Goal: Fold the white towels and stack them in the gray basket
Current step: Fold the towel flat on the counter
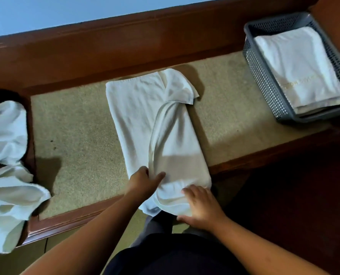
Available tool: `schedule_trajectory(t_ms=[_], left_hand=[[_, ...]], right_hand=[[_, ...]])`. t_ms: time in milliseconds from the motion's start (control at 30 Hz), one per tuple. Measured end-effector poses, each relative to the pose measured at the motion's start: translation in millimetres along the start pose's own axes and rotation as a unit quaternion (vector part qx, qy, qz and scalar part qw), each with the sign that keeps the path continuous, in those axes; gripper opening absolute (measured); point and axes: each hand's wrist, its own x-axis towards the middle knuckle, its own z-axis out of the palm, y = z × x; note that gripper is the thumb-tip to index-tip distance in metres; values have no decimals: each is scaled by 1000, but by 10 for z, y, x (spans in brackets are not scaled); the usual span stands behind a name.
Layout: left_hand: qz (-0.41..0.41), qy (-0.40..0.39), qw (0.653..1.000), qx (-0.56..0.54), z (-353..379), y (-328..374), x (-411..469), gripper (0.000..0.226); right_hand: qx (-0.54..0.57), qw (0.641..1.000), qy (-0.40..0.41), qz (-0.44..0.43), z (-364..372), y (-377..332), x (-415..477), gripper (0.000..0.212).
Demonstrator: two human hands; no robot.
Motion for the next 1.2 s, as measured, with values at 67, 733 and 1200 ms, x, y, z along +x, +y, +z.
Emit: schedule_trajectory(t_ms=[67,733,1200], left_hand=[[6,-17,1000,22,5,83,17,53],[-106,-119,977,-141,842,-163,-973,12],[-40,83,989,-119,896,-456,-1010,11]], right_hand=[[-28,998,-31,47,81,129,-162,78],[284,937,-175,103,416,-167,-783,45],[205,968,-99,107,160,53,-697,51]])
